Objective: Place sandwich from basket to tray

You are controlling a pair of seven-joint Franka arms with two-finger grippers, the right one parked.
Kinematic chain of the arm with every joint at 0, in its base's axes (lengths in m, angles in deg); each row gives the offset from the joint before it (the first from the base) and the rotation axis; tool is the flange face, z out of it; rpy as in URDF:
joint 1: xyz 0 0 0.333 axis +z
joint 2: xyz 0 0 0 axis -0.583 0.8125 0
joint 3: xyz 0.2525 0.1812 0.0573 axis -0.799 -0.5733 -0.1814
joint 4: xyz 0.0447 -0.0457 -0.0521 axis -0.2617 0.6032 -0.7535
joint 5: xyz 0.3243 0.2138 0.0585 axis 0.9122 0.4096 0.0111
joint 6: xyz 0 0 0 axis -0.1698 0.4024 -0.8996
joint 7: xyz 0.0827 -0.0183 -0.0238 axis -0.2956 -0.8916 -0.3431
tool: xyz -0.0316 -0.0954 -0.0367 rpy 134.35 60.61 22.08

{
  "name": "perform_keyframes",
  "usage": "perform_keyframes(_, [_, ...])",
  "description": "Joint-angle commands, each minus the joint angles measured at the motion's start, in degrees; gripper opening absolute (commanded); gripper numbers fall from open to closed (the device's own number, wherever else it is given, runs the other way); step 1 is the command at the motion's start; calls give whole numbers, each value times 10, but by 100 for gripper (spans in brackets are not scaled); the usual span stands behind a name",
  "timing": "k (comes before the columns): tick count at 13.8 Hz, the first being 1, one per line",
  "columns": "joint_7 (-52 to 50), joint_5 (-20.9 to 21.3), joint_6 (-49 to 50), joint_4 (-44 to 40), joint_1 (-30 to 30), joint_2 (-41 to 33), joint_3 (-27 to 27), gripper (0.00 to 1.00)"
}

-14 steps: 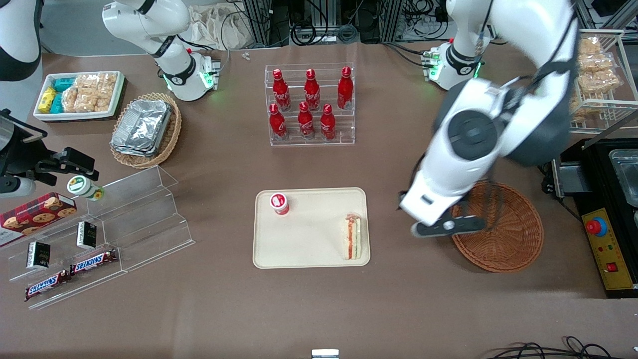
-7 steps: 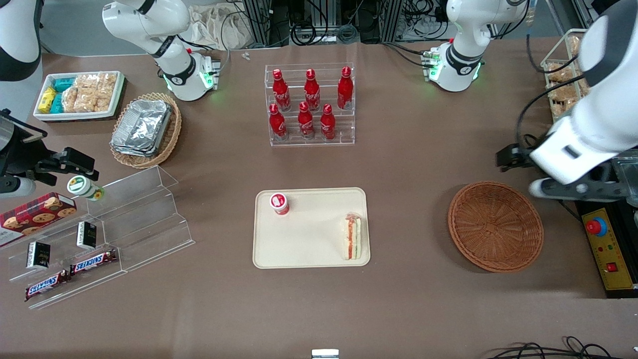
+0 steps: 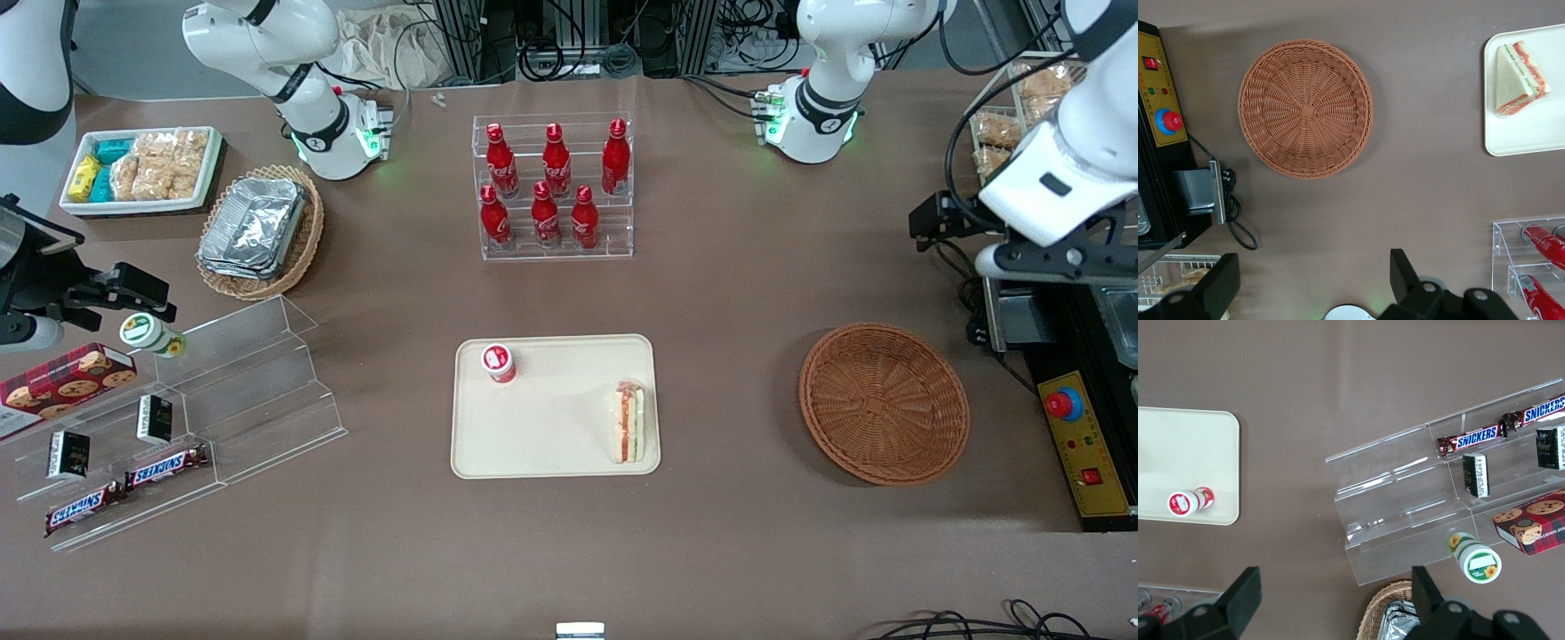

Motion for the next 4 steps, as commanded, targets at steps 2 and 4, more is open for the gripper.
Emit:
perform_keyframes(2, [19, -34, -5, 24, 25, -27, -2, 100])
perform_keyframes(4, [25, -34, -5, 21, 26, -26, -3, 100])
